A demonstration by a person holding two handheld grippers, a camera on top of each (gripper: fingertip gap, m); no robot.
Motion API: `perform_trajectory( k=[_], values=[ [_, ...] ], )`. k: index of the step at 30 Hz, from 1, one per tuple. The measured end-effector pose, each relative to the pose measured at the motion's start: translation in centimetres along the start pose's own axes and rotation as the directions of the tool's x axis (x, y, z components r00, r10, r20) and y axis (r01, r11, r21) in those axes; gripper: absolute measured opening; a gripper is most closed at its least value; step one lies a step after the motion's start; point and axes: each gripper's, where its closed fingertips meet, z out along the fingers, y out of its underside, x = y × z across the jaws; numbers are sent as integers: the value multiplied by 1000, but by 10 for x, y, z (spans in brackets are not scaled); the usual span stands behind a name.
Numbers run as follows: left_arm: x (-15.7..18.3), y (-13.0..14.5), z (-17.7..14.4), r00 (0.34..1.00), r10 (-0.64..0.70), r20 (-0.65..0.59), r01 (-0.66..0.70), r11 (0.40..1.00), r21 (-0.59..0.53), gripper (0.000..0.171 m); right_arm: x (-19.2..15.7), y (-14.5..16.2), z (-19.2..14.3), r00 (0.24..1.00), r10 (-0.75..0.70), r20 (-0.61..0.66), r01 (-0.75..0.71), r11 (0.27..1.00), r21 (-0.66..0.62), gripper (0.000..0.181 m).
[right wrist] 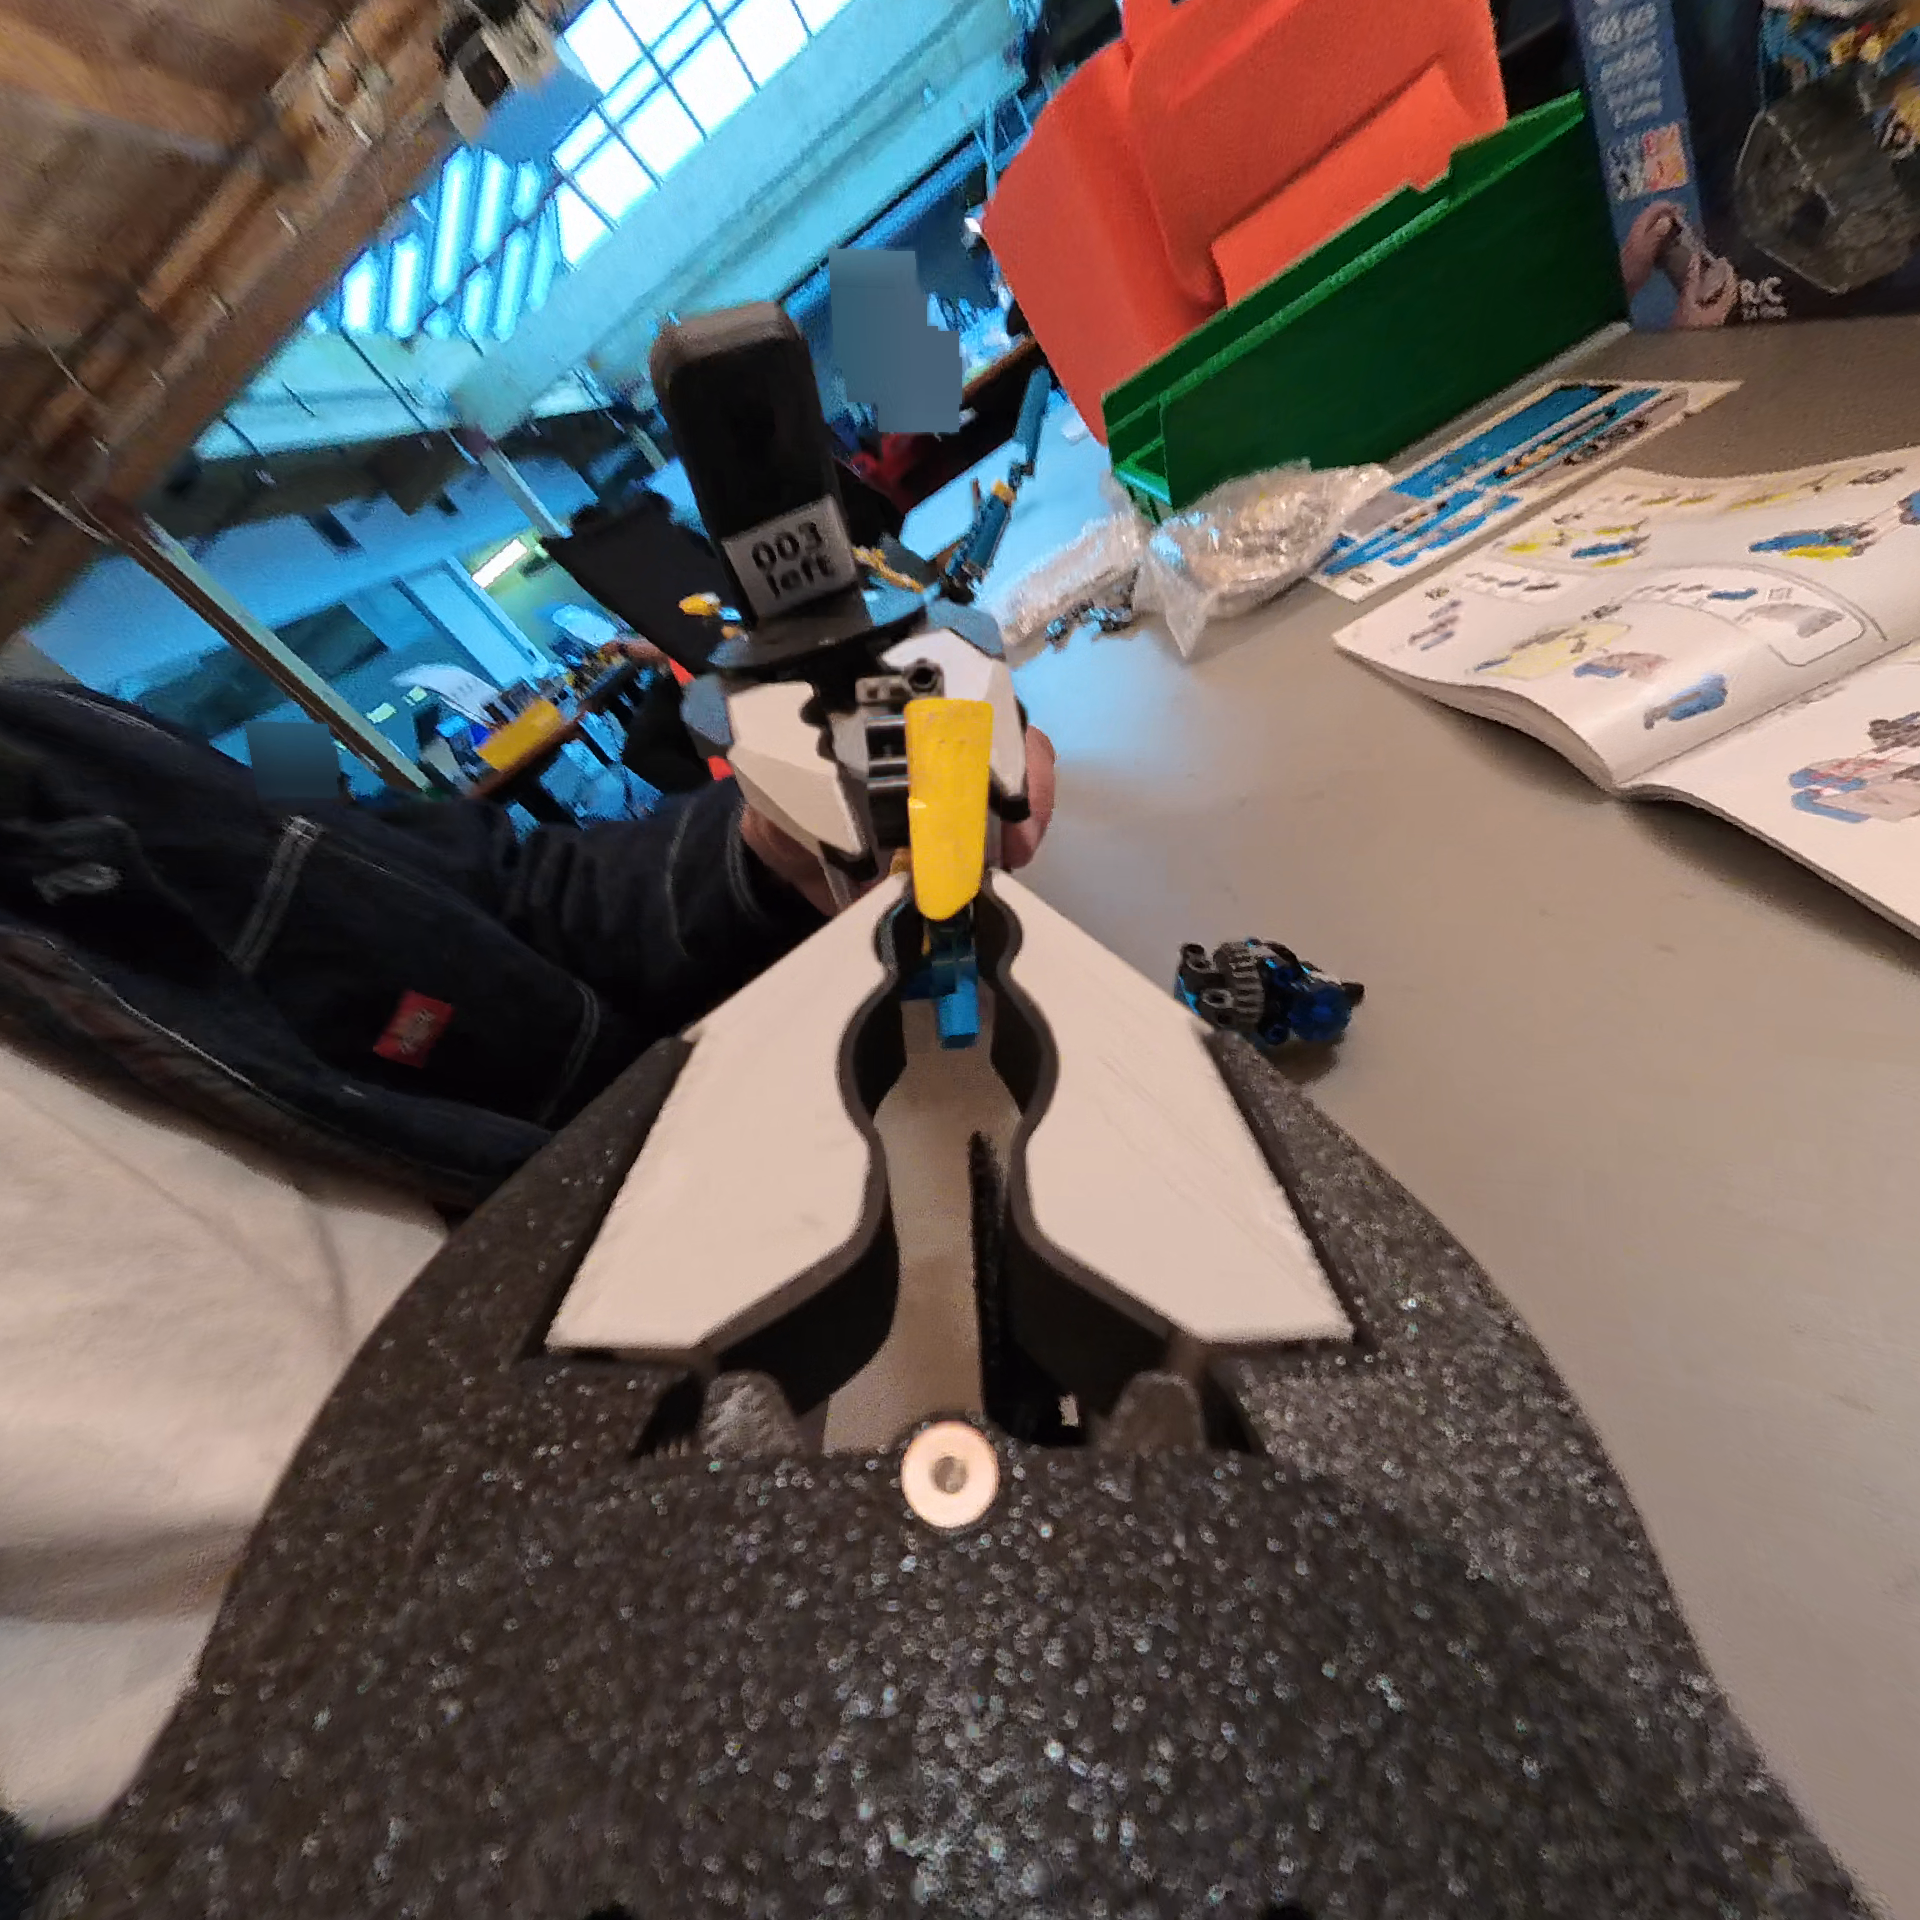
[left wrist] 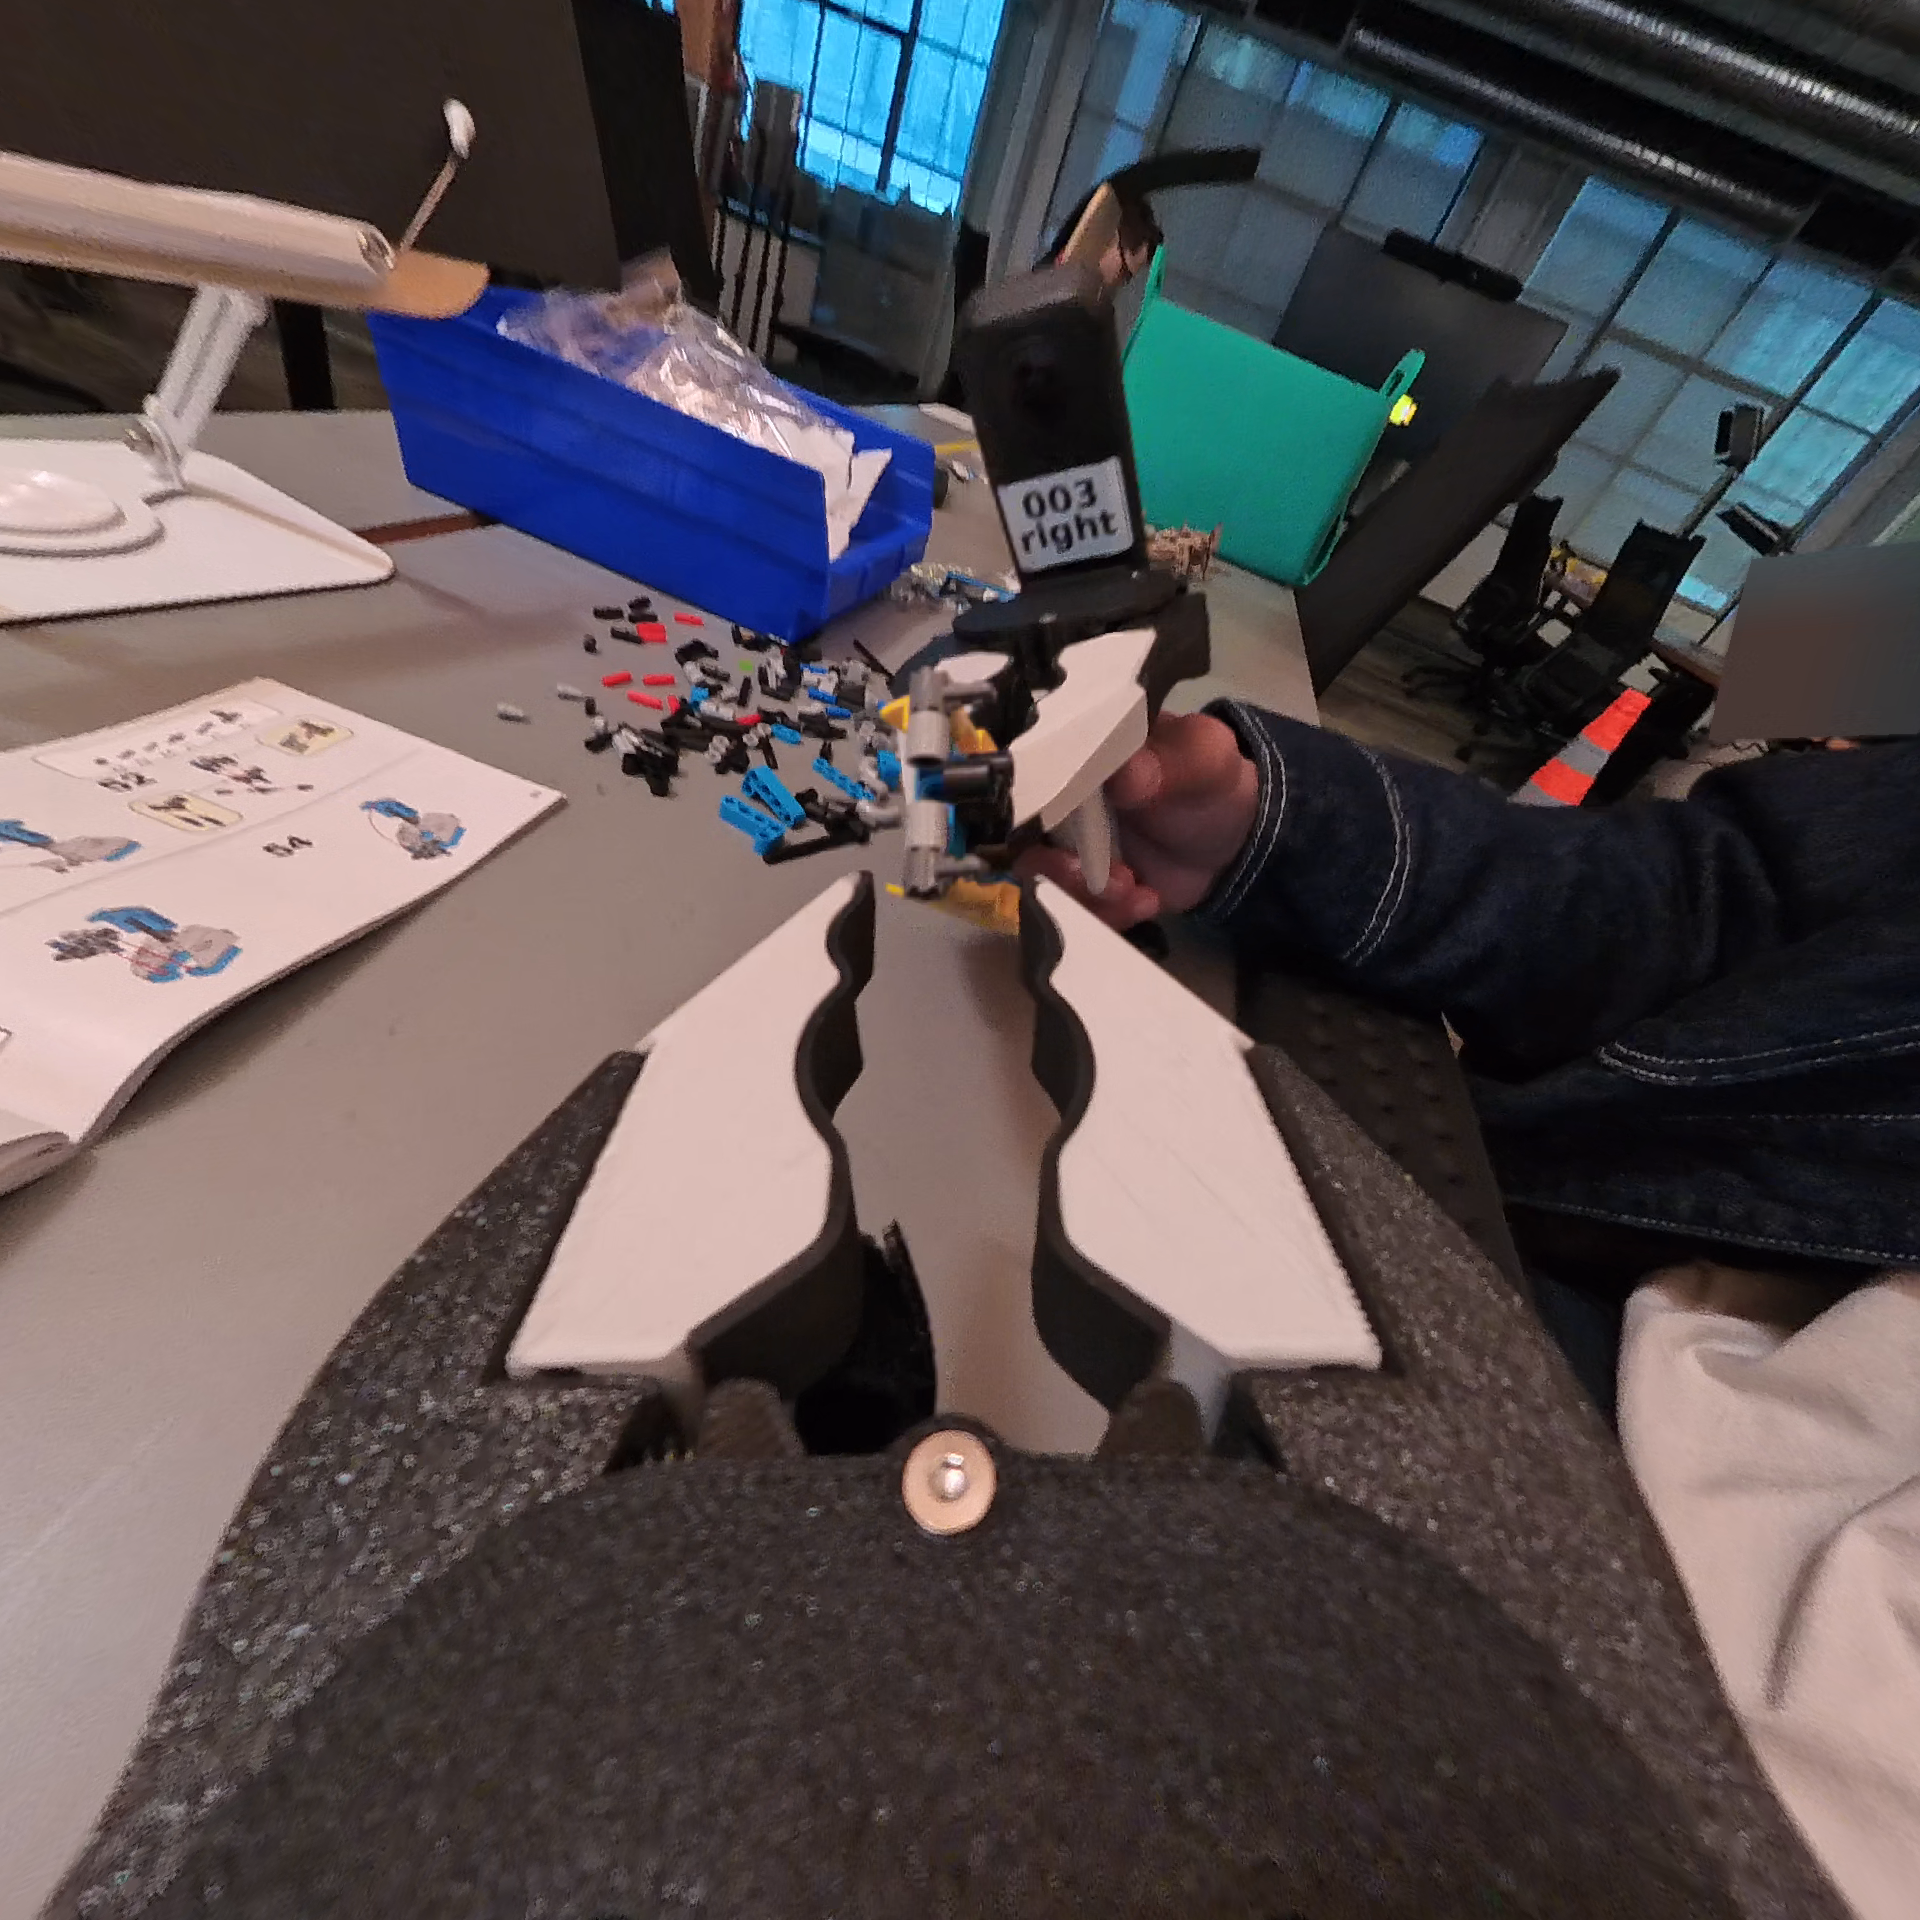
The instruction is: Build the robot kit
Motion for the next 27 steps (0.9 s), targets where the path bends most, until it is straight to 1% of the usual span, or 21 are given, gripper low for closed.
perform_trajectory(
  k=[2, 4, 7, 10, 14, 16, 20, 25, 27],
  values=[
    [4, -4, -2, 1000, -4, -20, 5, 1000, 25, 29, -6, -7, 0, 999, 32, 44, -34, 998, 49, 8],
    [6, -4, -1, 1000, -1, -24, 1, 1000, 22, 28, -9, -8, 3, 996, 56, 64, -61, 996, 71, 8],
    [6, -7, -2, 1000, -7, -28, 8, 999, 41, 21, -8, -8, 4, 998, 43, 52, -46, 997, 65, 8],
    [6, -7, -3, 999, -19, -36, 20, 999, 42, 21, -8, -6, 5, 999, 16, 35, -18, 998, 55, 8],
    [10, -9, -3, 998, -13, -56, 16, 999, 51, 20, -12, -6, 4, 997, 32, 70, -35, 998, 51, 8],
    [7, -9, -3, 999, 19, -30, -18, 998, 55, 18, -12, -6, 5, 997, 41, 70, -44, 998, 52, 8],
    [1, -9, -3, 987, 139, 80, -143, 988, 52, 17, -10, -7, 6, 998, 37, 42, -40, 997, 63, 8],
    [-3, -9, -2, 978, 166, 125, -173, 984, 45, 17, -6, -7, 7, 1000, 11, -3, -11, 998, 66, 9],
    [-3, -8, -2, 983, 144, 112, -150, 988, 43, 17, -5, -6, 6, 1000, 11, -3, -11, 998, 62, 8]
  ],
)
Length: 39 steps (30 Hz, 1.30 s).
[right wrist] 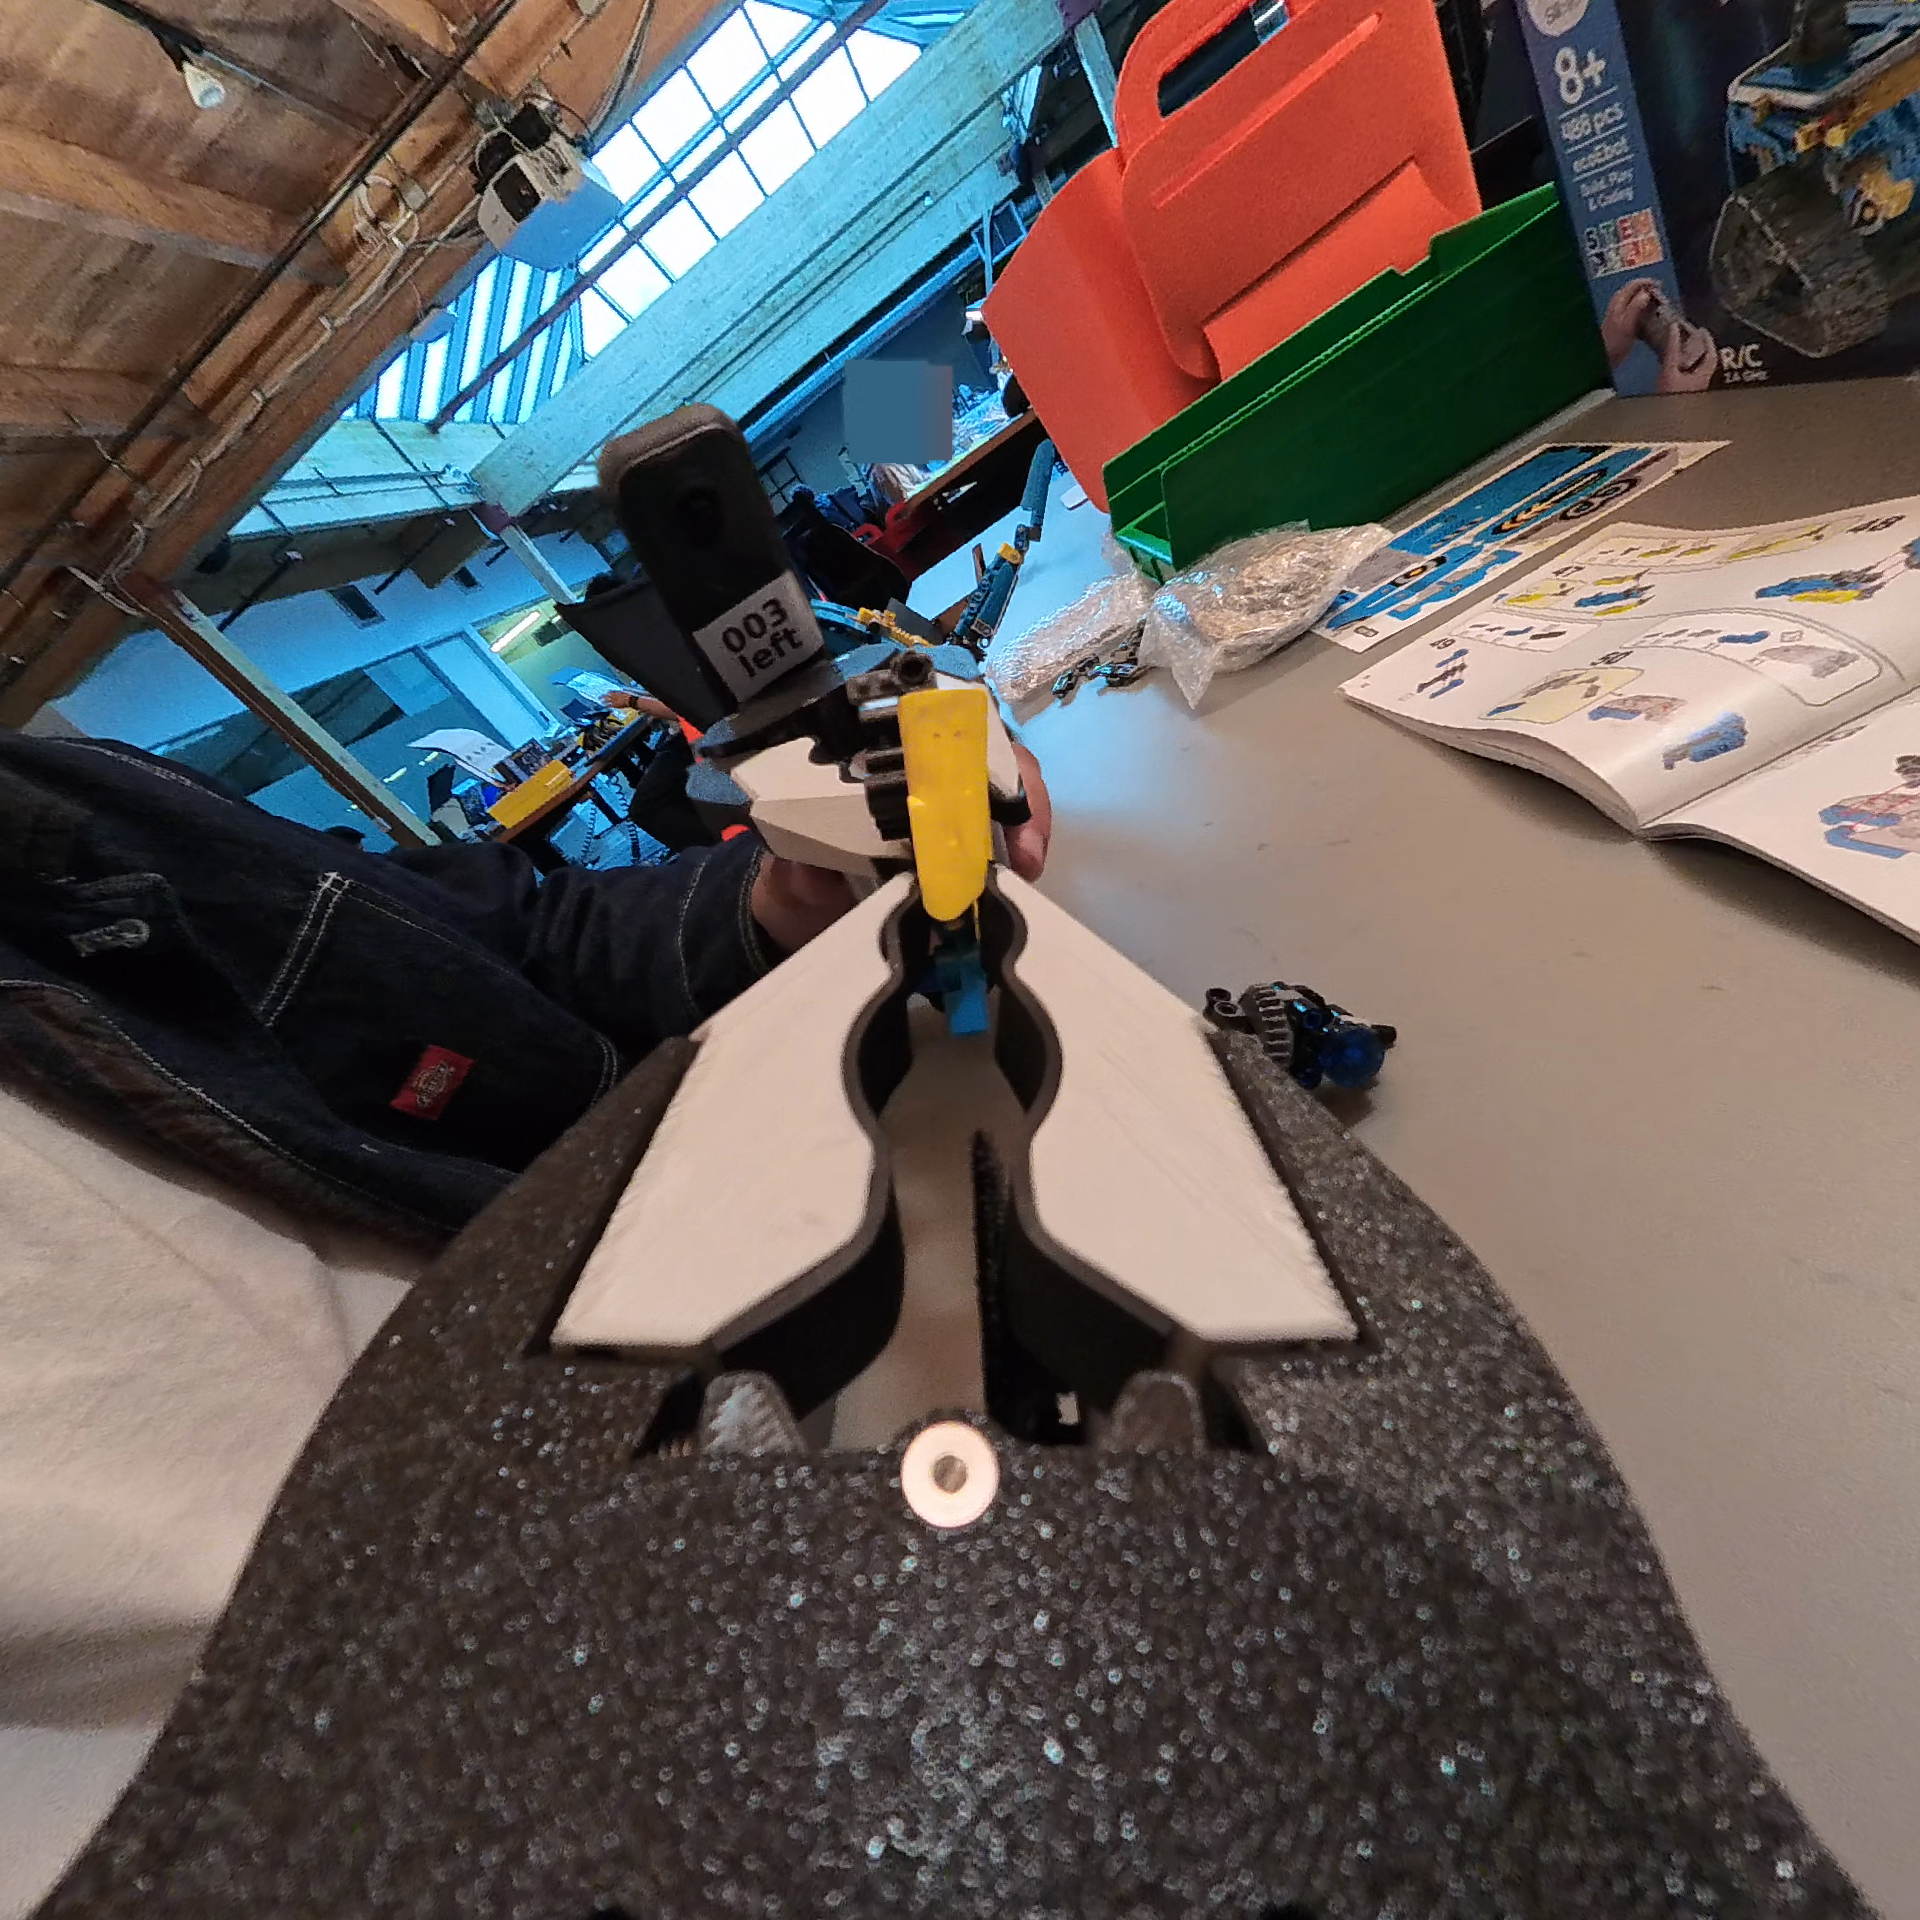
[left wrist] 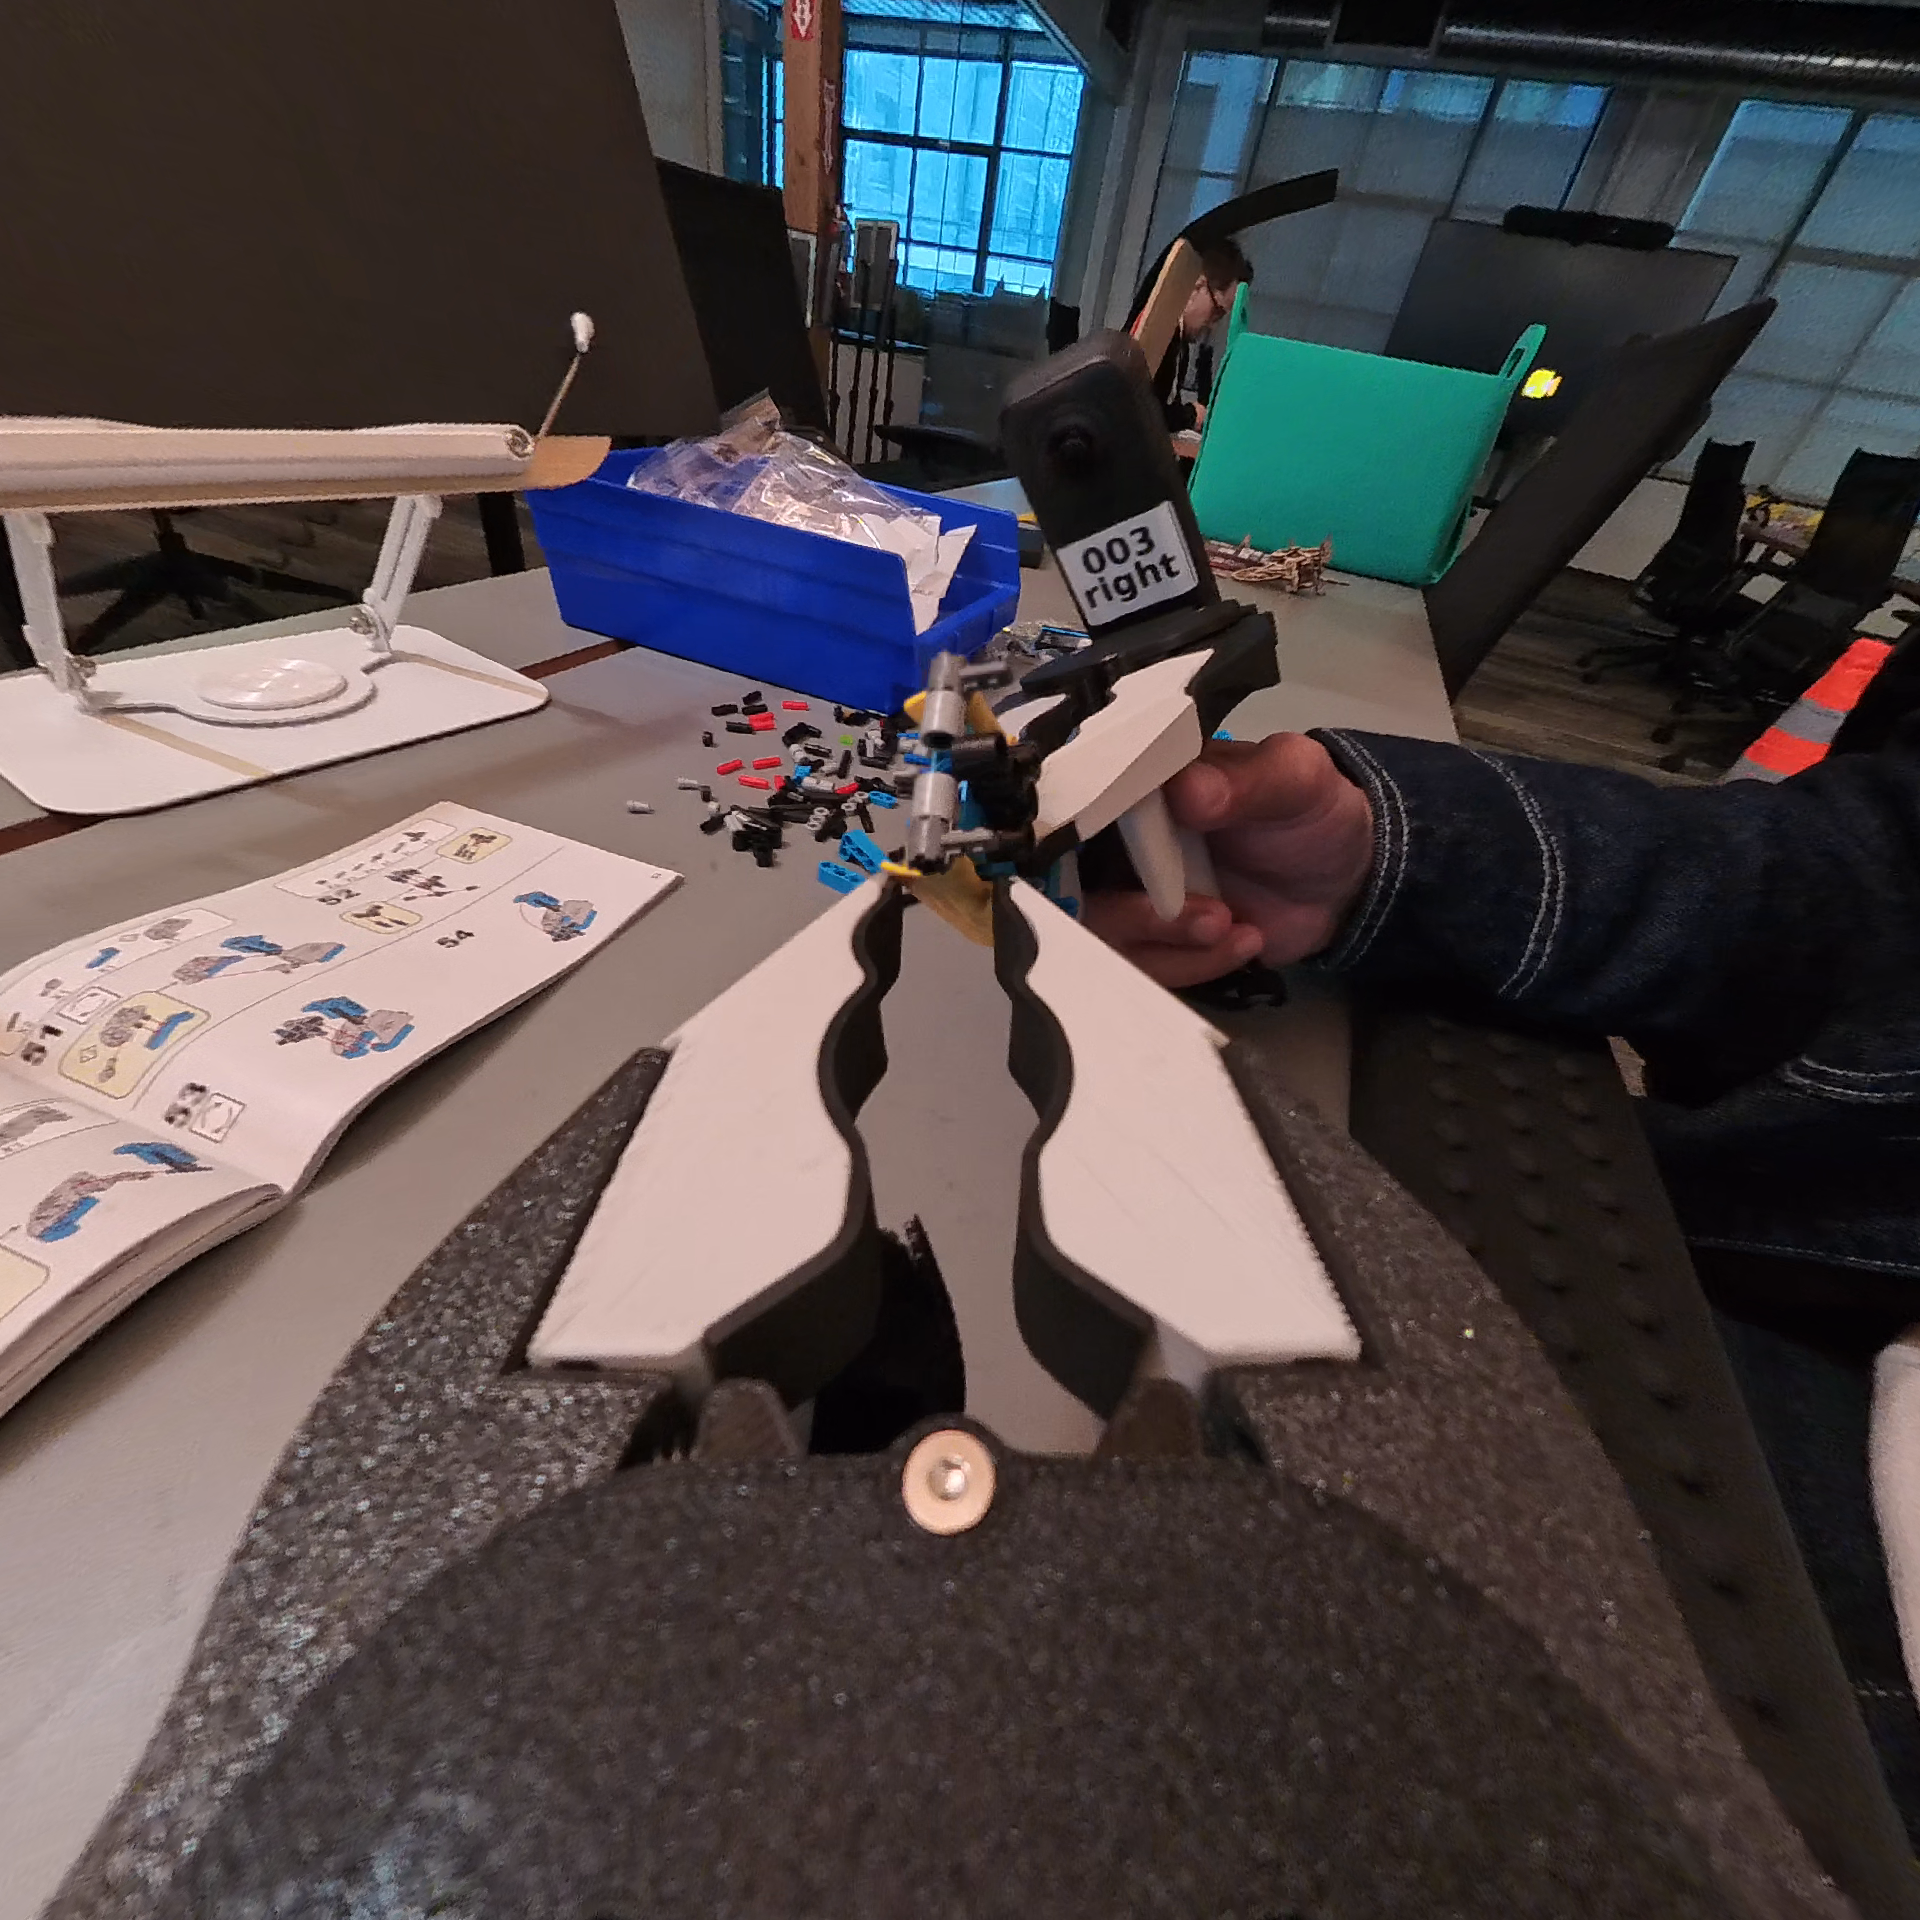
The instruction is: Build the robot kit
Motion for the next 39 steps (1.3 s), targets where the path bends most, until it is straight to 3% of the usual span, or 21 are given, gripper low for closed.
perform_trajectory(
  k=[4, 6, 7, 9, 12, 16, 20, 25, 29, 33, 37, 39],
  values=[
    [-4, 7, -1, 997, -75, -23, 74, 996, -44, 19, 3, 0, -1, 999, -20, -30, 20, 1000, -14, 9],
    [-32, 23, -10, 993, -39, 113, 55, 988, -143, 46, 22, 3, -10, 984, -65, -165, 57, 997, -55, 8],
    [-47, 32, -19, 982, 7, 187, 30, 981, -194, 39, 38, 9, -17, 955, -114, -275, 85, 990, -115, 8],
    [-52, 57, -29, 979, 59, 198, 9, 945, -326, 36, 59, 24, -28, 880, -215, -424, 114, 961, -252, 9],
    [-49, 93, -30, 981, 75, 179, 21, 875, -483, 37, 69, 43, -33, 810, -267, -523, 82, 933, -350, 9],
    [-49, 120, -25, 981, 81, 176, 42, 800, -598, 37, 90, 69, -47, 715, -343, -609, 8, 875, -484, 9],
    [-47, 120, -20, 986, 39, 165, 68, 801, -595, 29, 96, 71, -50, 698, -284, -657, -53, 895, -442, 9],
    [-48, 116, -12, 985, 53, 163, 53, 810, -585, 23, 94, 71, -44, 698, -337, -632, -6, 880, -476, 10],
    [-54, 100, -8, 969, 175, 175, -53, 837, -544, 20, 88, 70, -37, 710, -358, -607, 33, 877, -479, 11],
    [-59, 92, -11, 895, 417, 161, -258, 776, -575, 15, 88, 70, -35, 716, -333, -613, 20, 888, -459, 10],
    [-50, 97, -6, 896, 429, 118, -281, 752, -596, 15, 94, 61, -27, 697, -284, -659, 6, 921, -391, 10],
    [-50, 97, -4, 915, 377, 142, -228, 777, -587, 15, 97, 65, -22, 688, -288, -665, -7, 915, -404, 10]
  ],
)
